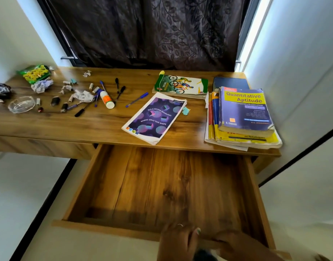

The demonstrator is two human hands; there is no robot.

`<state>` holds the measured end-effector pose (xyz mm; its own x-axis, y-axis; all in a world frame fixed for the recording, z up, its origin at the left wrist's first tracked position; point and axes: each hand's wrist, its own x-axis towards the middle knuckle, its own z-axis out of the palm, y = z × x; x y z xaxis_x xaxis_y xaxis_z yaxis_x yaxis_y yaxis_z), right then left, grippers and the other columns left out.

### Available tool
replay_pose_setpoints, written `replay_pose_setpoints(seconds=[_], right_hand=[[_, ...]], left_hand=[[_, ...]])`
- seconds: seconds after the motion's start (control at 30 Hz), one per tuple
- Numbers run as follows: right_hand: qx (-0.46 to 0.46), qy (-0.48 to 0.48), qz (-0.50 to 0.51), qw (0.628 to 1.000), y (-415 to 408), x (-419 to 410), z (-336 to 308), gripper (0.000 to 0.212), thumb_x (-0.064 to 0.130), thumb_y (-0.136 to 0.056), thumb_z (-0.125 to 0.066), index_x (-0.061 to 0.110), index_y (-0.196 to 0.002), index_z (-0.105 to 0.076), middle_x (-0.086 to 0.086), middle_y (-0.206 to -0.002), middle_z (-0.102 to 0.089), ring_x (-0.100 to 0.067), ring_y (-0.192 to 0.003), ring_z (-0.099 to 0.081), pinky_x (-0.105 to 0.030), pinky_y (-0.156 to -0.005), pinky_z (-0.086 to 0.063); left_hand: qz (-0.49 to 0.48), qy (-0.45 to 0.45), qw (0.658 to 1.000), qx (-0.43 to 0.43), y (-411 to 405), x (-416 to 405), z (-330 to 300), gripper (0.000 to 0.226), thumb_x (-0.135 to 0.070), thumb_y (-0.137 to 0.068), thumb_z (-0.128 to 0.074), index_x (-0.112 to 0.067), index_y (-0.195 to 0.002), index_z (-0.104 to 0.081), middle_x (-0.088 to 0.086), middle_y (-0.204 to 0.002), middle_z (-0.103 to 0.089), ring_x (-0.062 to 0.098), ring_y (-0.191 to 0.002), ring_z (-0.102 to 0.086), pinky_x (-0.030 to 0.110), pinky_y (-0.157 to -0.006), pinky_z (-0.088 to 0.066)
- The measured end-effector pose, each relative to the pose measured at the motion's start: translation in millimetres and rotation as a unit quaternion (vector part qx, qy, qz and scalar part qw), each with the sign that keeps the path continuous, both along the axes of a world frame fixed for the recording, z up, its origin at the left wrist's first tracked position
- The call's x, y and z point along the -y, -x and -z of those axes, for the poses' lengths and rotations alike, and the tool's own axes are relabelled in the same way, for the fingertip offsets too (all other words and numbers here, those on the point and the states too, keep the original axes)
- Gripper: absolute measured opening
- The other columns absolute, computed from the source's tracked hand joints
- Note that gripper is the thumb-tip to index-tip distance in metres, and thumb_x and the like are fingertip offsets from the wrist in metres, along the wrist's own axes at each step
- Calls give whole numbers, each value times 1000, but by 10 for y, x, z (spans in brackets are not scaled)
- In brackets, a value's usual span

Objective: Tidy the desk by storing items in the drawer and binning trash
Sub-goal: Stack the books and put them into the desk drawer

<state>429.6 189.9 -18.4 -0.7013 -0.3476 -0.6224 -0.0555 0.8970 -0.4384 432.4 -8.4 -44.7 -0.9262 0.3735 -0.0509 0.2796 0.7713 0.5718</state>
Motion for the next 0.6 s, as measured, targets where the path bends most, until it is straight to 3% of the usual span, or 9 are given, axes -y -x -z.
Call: replay_pose_setpoints(seconds=[0.07,0.1,0.2,0.23,0.3,0.33,0.43,0.53,0.6], right_hand=[[14,-6,6,1000,139,-79,-71,65,80,-75,-30,43,-127,-44,6,-151,-25,-16,-139,-24,-37,-117,-20],[-8,33,32,999,179,-162,-110,66,84,-69,-29,46,-120,-46,10,-148,-31,-13,-136,-30,-33,-115,-23],[-58,57,54,995,480,-386,-366,93,97,-49,-18,44,-118,-52,24,-124,-46,-3,-118,-45,-23,-105,-35],[-82,64,68,992,547,-462,-446,76,90,-62,-28,43,-116,-54,25,-117,-47,-1,-114,-46,-21,-102,-37],[-150,99,118,977,712,-650,-564,15,49,-89,-50,49,-103,-53,28,-108,-49,2,-108,-50,-19,-94,-41],[-169,114,129,970,802,-725,-644,17,36,-91,-53,52,-97,-52,28,-106,-51,3,-105,-52,-18,-89,-43],[-229,155,198,940,1035,-998,-706,22,23,-91,-56,45,-94,-57,22,-100,-57,1,-100,-52,-15,-80,-40],[-317,197,273,887,1284,-1203,-727,16,26,-87,-54,33,-97,-64,21,-97,-59,-7,-99,-55,-26,-83,-46],[-357,214,329,847,1456,-1299,-746,26,29,-81,-49,24,-99,-67,21,-95,-58,-16,-96,-58,-38,-83,-50]], left_hand=[[-46,-26,999,-8,43,-48,-28,26,-51,-76,-47,-40,-73,-71,-28,-73,-66,-12,-67,-60,11,-76,-43],[-68,-28,997,-15,93,-82,-48,30,-54,-80,-44,-42,-77,-71,-29,-74,-67,-13,-69,-59,9,-77,-41],[-137,-69,987,-39,363,-258,-199,51,-62,-86,-24,-41,-101,-67,-28,-91,-64,-12,-87,-55,13,-86,-45],[-145,-72,986,-48,465,-314,-251,55,-62,-84,-19,-41,-107,-65,-28,-97,-60,-11,-92,-52,14,-89,-42],[-146,-86,983,-68,716,-480,-382,54,-58,-85,-18,-40,-114,-61,-26,-107,-59,-10,-100,-48,13,-90,-37],[-145,-90,983,-71,855,-571,-441,52,-56,-86,-20,-39,-116,-59,-24,-113,-58,-8,-104,-47,13,-91,-37],[-141,-87,984,-71,1269,-838,-580,47,-54,-89,-26,-38,-125,-51,-20,-127,-53,-4,-115,-43,18,-96,-38],[-135,-86,986,-51,1669,-1095,-674,40,-43,-95,-42,-33,-134,-44,-13,-137,-46,4,-124,-41,22,-99,-40],[-145,-94,985,-31,1868,-1216,-685,45,-41,-95,-46,-30,-138,-39,-10,-142,-42,7,-127,-39,26,-101,-42]])
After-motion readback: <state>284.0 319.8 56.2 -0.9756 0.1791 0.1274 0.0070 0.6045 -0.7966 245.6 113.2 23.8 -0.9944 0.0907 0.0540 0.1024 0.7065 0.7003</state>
